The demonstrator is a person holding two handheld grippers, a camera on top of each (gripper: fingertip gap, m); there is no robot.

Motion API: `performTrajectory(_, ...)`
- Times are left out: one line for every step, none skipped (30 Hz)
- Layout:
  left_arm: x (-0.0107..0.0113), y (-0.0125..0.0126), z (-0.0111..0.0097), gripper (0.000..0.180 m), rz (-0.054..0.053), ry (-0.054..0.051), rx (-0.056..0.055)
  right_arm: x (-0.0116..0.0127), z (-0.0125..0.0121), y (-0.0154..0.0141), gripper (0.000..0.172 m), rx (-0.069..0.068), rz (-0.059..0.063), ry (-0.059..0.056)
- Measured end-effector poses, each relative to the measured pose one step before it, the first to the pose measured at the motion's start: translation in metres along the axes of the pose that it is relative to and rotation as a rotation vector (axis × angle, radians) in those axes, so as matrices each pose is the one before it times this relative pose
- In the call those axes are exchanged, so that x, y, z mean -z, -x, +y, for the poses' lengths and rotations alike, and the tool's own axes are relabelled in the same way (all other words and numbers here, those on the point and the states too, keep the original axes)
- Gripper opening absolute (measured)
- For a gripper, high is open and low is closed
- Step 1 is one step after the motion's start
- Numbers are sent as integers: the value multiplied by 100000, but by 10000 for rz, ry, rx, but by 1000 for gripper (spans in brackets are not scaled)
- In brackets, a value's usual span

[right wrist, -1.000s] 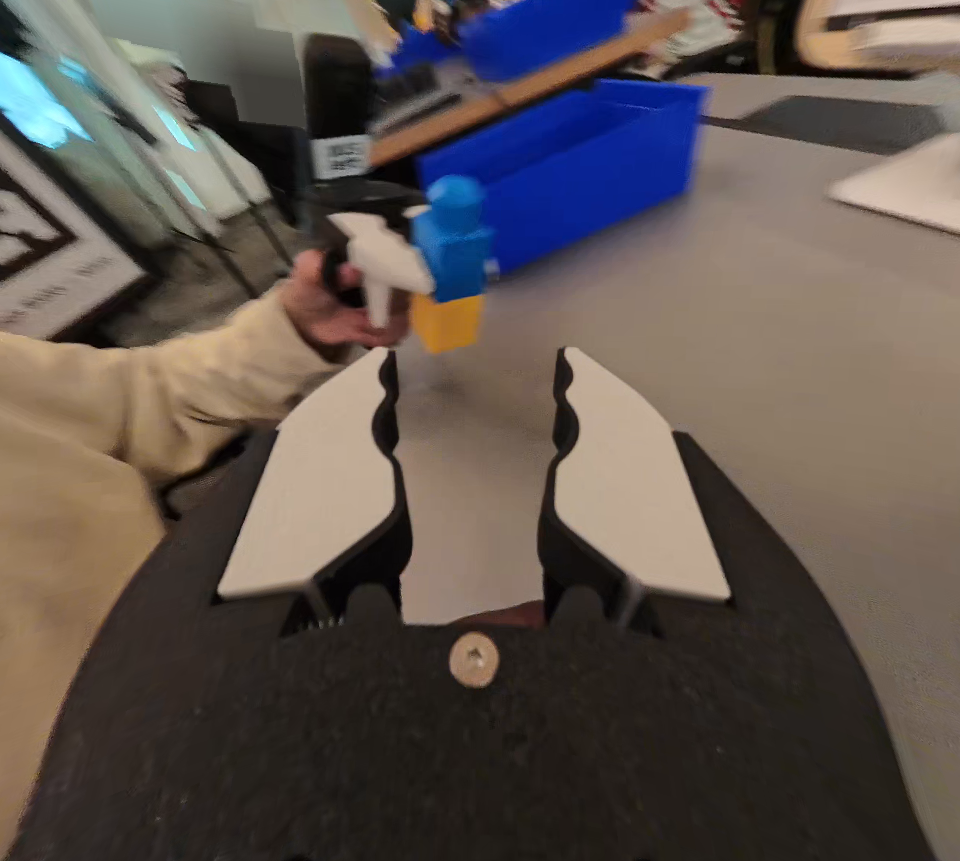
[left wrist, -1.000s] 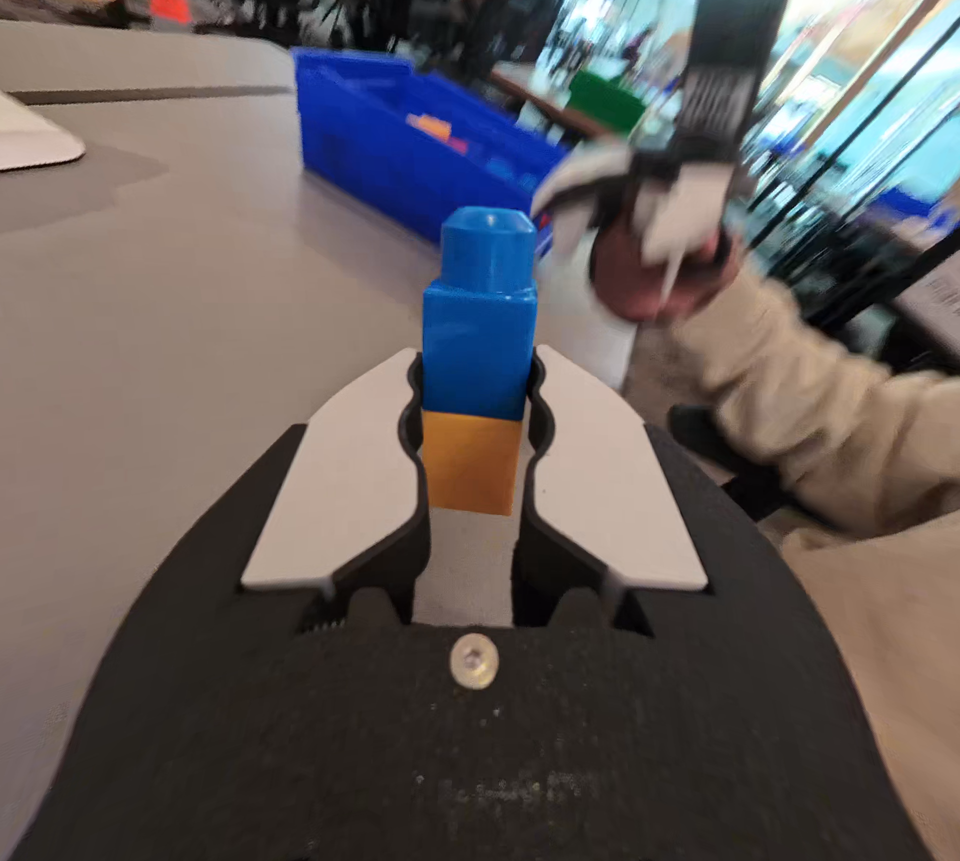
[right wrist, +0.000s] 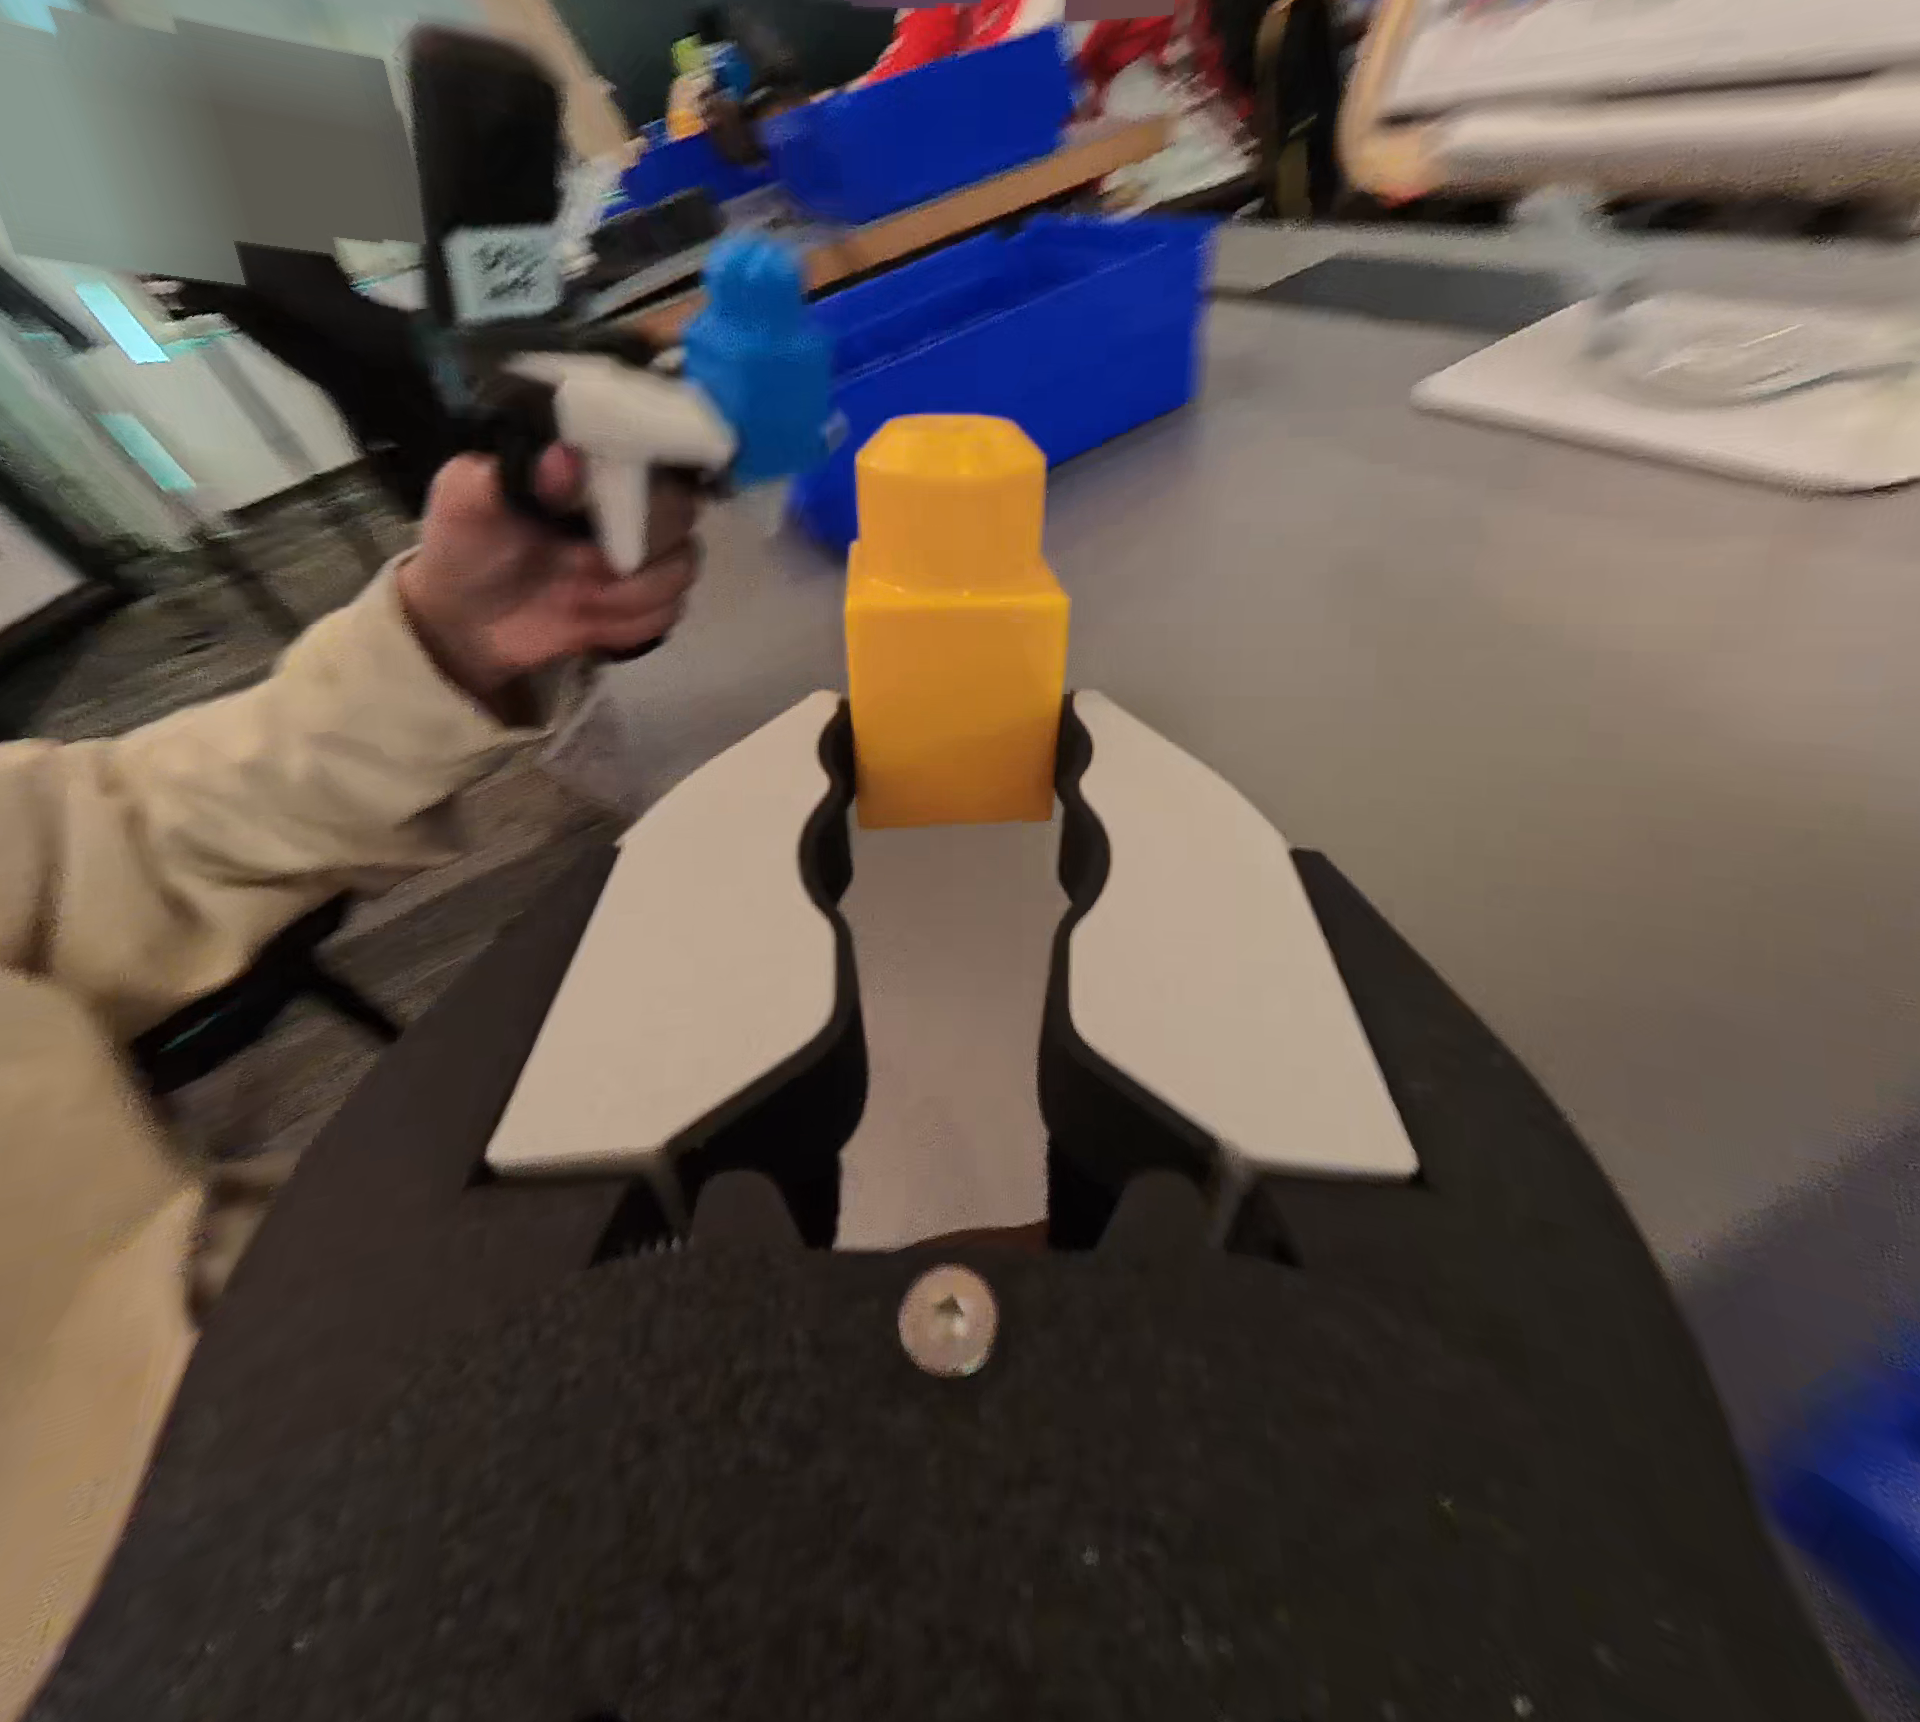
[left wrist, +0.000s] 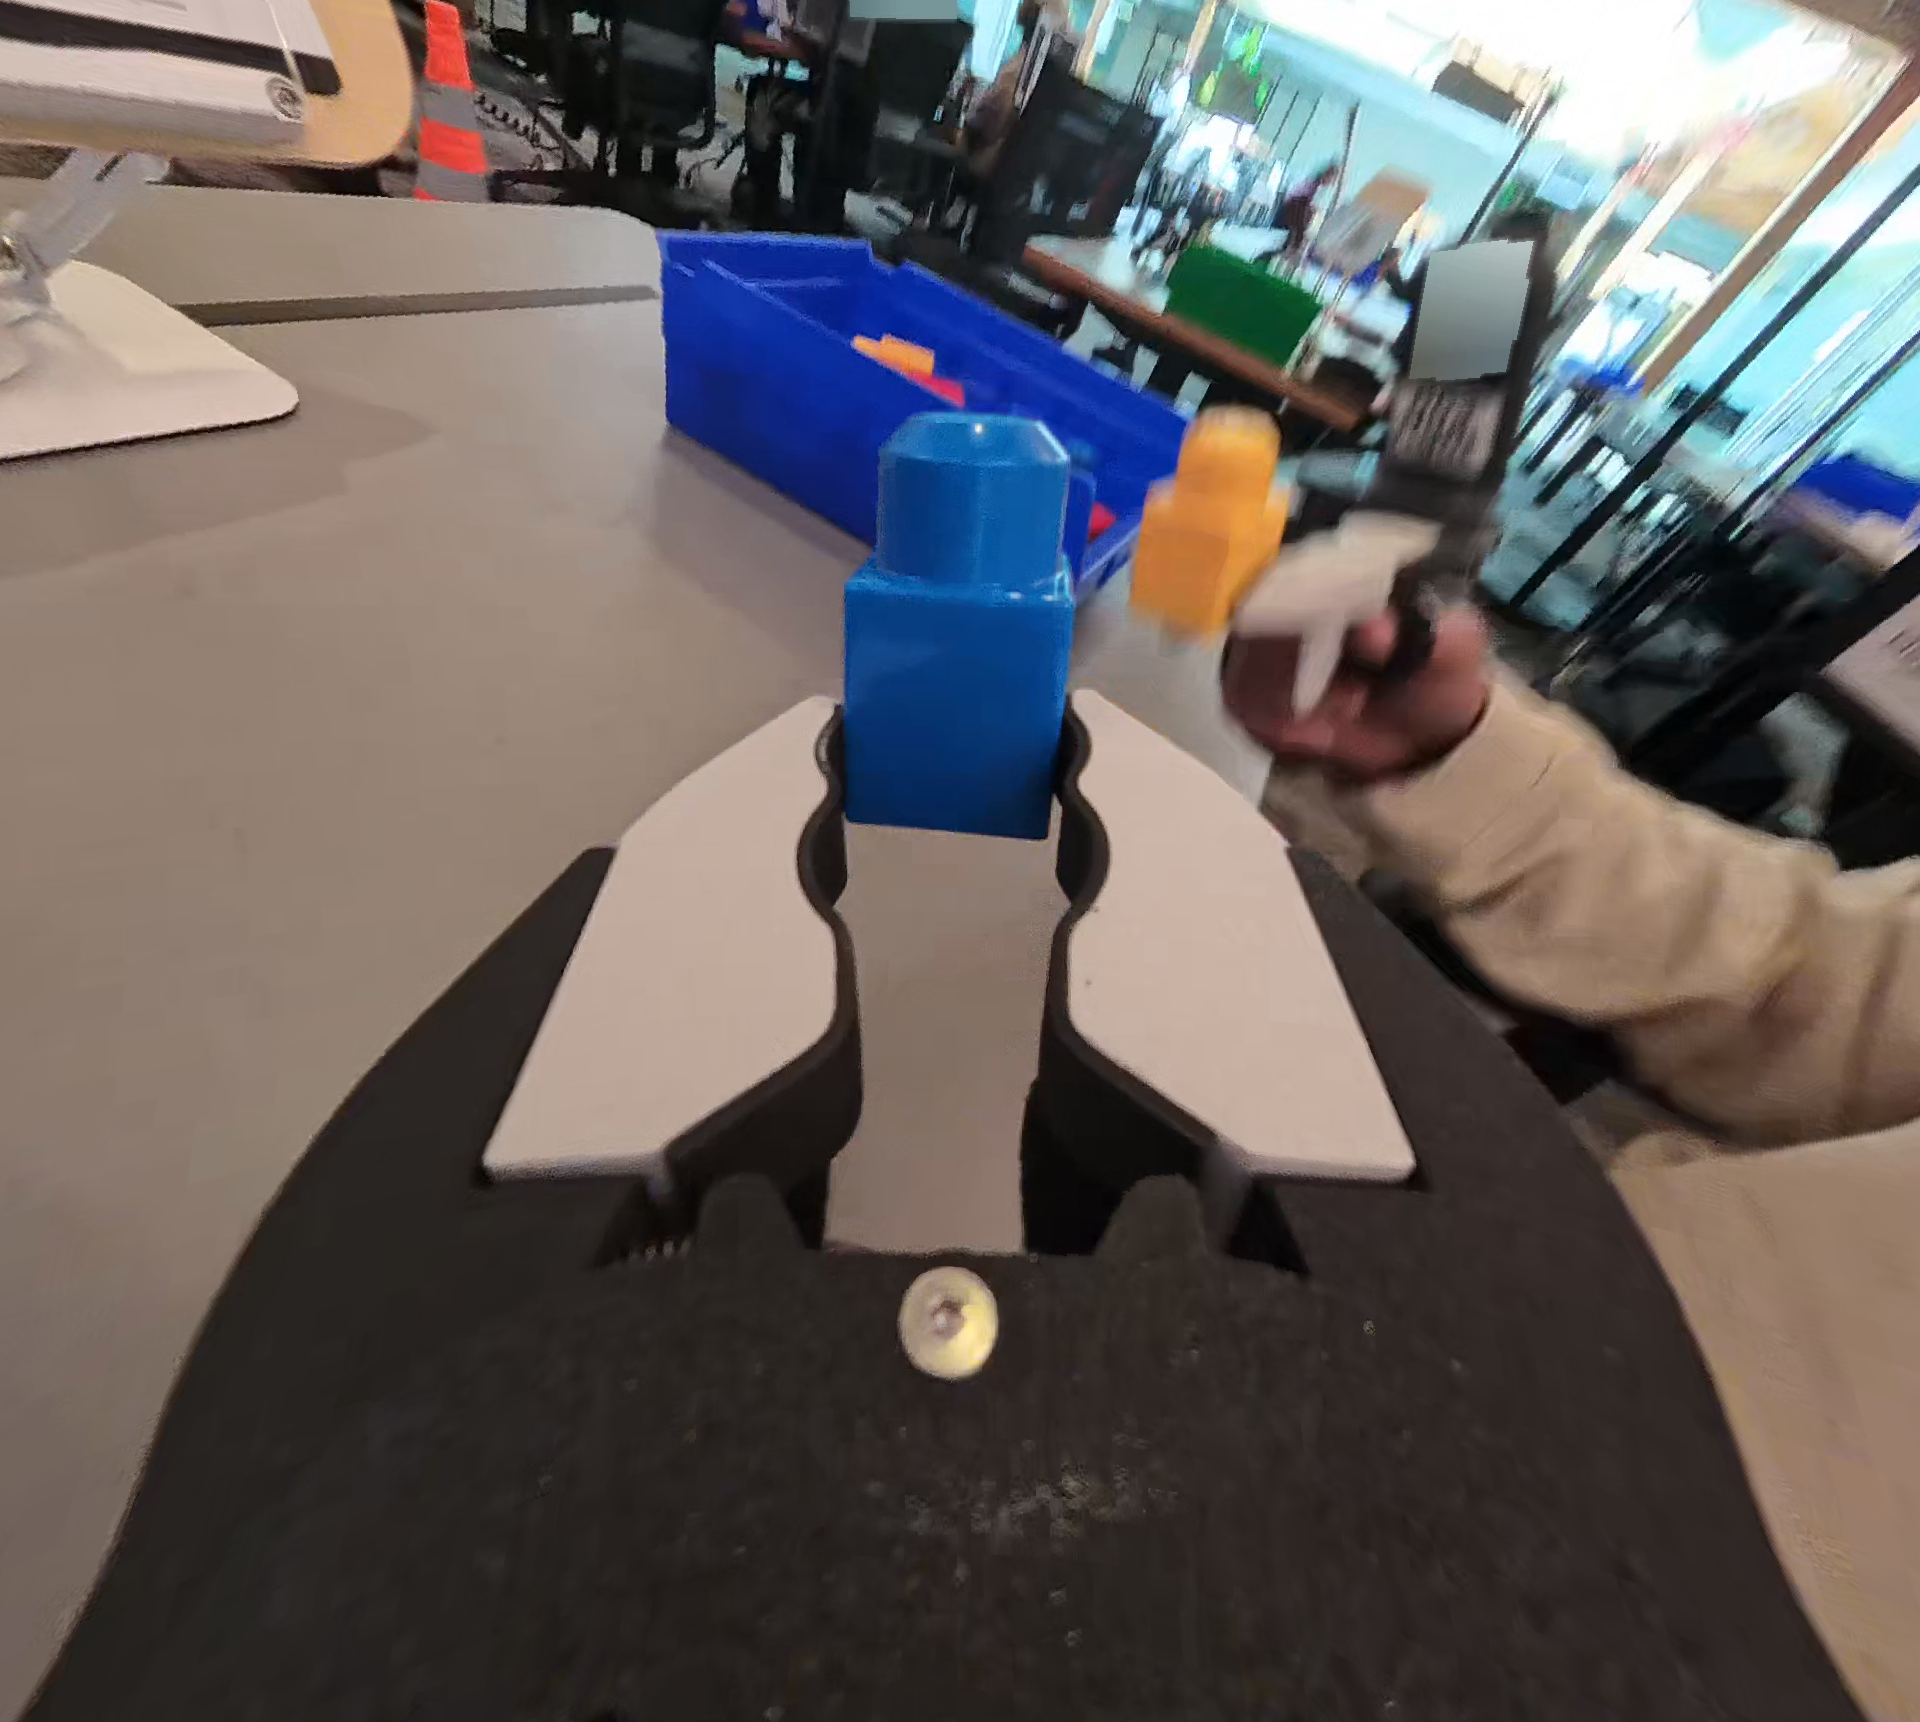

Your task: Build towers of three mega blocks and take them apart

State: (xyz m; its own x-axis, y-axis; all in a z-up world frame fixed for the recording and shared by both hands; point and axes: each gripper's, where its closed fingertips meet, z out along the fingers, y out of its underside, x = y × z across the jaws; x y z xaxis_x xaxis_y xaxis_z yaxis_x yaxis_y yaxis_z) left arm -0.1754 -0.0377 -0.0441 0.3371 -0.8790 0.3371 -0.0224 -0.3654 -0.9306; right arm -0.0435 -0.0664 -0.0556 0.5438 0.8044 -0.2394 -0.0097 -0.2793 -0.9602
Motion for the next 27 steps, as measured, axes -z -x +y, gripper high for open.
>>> performTrajectory(-364,-195,616,37,-171,336,-544,1844,-1737,-1809,37,293,787,-415)
performTrajectory(-321,-191,458,37,-241,264,-536,1854,-1893,-2133,37,276,831,-543)
performTrajectory(-252,-239,255,37,-247,161,-506,1687,-1827,-2456,37,209,846,-542)
performTrajectory(-237,-452,159,37,-85,126,-416,1335,-1691,-2774,36,148,840,-550)
performTrajectory(-268,-704,144,37,143,139,-289,793,-1316,-2980,36,167,777,-422)
performTrajectory(-300,-755,166,37,224,161,-190,184,-640,-3069,37,28,664,-87)
performTrajectory(-281,-572,121,37,117,124,-159,-417,186,-3160,36,-217,622,339)
performTrajectory(-243,-312,-6,37,-39,14,-146,-939,1104,-3038,36,-478,568,937)
performTrajectory(-221,-333,25,37,20,38,-116,-1318,1341,-2484,36,-592,269,1171)
performTrajectory(-238,-450,193,37,147,159,-88,-1387,924,-2227,36,-590,283,975)
performTrajectory(-189,-301,209,37,72,169,-88,-1296,524,-2079,37,-440,431,785)
performTrajectory(-101,-29,66,37,-103,24,-106,-1185,122,-1665,37,-200,421,618)
performTrajectory(-52,-12,59,37,-85,17,-114,-1079,-144,-1191,37,19,356,465)
performTrajectory(-47,-98,146,37,29,101,-81,-955,-23,-915,37,84,364,555)
performTrajectory(-22,-83,164,37,51,113,-30,-811,-80,-519,37,129,289,562)
performTrajectory(16,30,62,37,-16,23,-9,-737,-238,-451,37,303,358,401)
performTrajectory(26,78,38,37,-29,-13,-3,-749,-105,-684,37,363,531,488)
performTrajectory(5,67,85,37,8,20,30,-785,-85,-733,37,291,541,464)
performTrajectory(-35,50,135,37,37,52,65,-806,-66,-517,37,127,396,432)
performTrajectory(-65,70,160,37,30,58,70,-796,56,-227,37,65,226,521)
performTrajectory(-73,94,125,37,-13,27,48,-679,-49,-219,37,61,267,451)
performTrajectory(-66,62,121,37,-6,30,24,-531,-279,-408,37,129,449,276)
performTrajectory(-82,-21,146,37,34,70,13,-455,-260,-561,37,152,550,282)
performTrajectory(-71,-32,101,37,16,52,-5,-471,14,-578,37,73,525,447)
performTrajectory(-77,-45,41,37,3,15,-30,-501,191,-385,37,55,358,521)
performTrajectory(-75,-95,47,37,25,30,-36,-603,342,-94,37,8,157,537)
performTrajectory(-91,-138,83,37,47,62,-33,-620,475,8,37,-17,49,543)
